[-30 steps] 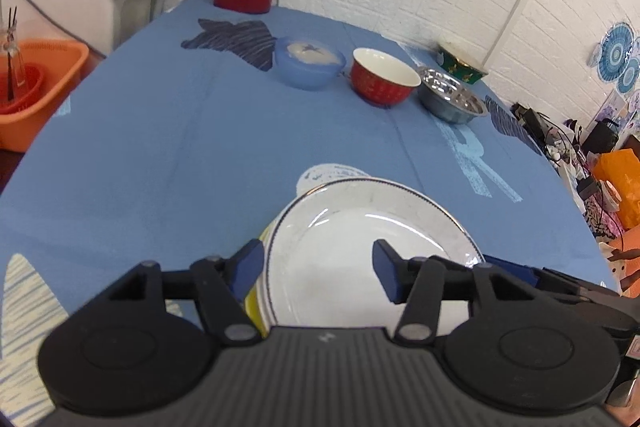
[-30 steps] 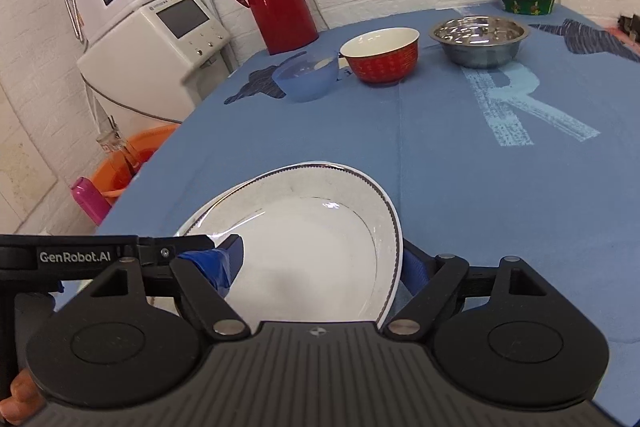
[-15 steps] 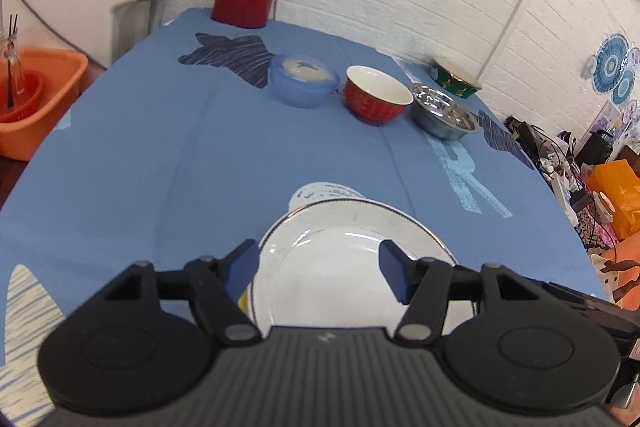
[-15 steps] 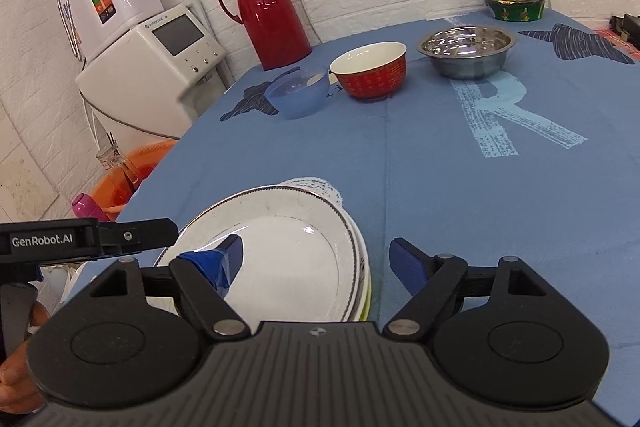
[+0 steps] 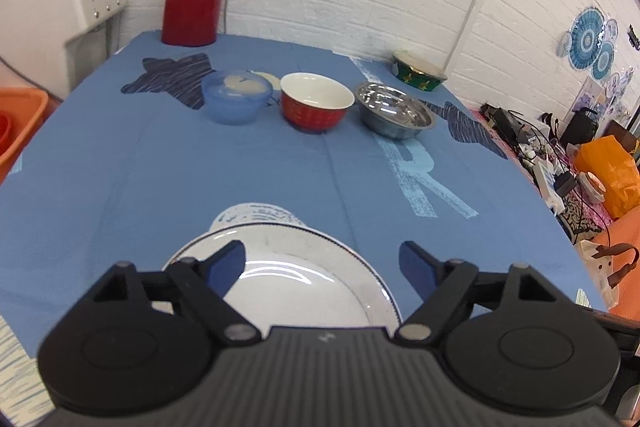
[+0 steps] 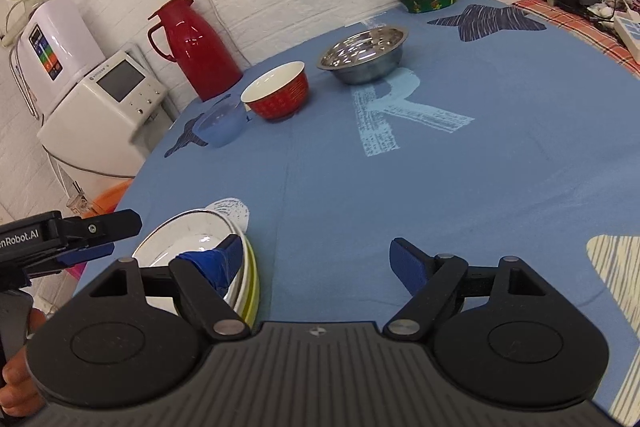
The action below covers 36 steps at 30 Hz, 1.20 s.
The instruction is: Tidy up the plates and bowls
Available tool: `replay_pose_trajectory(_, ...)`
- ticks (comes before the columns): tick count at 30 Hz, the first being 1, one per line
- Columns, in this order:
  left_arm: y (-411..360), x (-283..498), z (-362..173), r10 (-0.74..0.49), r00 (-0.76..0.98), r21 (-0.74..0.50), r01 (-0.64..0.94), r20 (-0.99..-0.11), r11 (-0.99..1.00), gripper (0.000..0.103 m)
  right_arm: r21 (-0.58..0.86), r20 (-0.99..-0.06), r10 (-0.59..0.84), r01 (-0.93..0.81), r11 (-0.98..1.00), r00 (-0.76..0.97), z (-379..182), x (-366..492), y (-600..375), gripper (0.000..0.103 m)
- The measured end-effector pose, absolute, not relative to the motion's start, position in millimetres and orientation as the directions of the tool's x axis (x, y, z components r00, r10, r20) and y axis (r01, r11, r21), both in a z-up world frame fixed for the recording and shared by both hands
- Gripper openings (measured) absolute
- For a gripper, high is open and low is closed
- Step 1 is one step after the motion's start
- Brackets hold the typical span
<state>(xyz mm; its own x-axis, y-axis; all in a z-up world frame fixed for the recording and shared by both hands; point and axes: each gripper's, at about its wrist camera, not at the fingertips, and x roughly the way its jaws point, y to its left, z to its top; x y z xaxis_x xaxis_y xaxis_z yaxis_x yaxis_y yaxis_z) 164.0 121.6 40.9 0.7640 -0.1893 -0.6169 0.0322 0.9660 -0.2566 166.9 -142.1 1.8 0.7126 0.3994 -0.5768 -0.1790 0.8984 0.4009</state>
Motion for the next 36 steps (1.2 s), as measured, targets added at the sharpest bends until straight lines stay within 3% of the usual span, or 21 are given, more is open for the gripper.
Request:
replay_pose_trajectory(8, 92.9, 219.3, 41.6, -0.223, 0.720, -0.252, 0.069, -0.657, 0.965, 0.082, 0.450, -0.574, 0.440, -0.183, 0.874, 0.691, -0.3, 206.0, -172.0, 0.067)
replay_pose_trajectory(20, 51.7, 368.4, 36.4, -0.363, 0.623, -0.443, 0.030, -0.692, 0.896, 0.082, 0.340, -0.593, 0.376, -0.202, 0.919, 0.712, 25.6, 341.5, -202.6, 0.067)
replay_pose_trajectory(30, 52.0, 442.3, 6.3, -0.283, 0.618, -0.550, -0.294, -0.733, 0.781, 0.081, 0.242, -0.634, 0.312, -0.202, 0.949, 0.707, 27.2, 457.5, -194.0, 0.068)
replay_pose_trajectory(36, 44.6, 453.7, 1.1, -0.228, 0.629, -0.536, -0.355, -0.743, 0.766, 0.081, 0.190, -0.691, 0.278, -0.203, 0.961, 0.667, 10.7, 497.7, -182.8, 0.068)
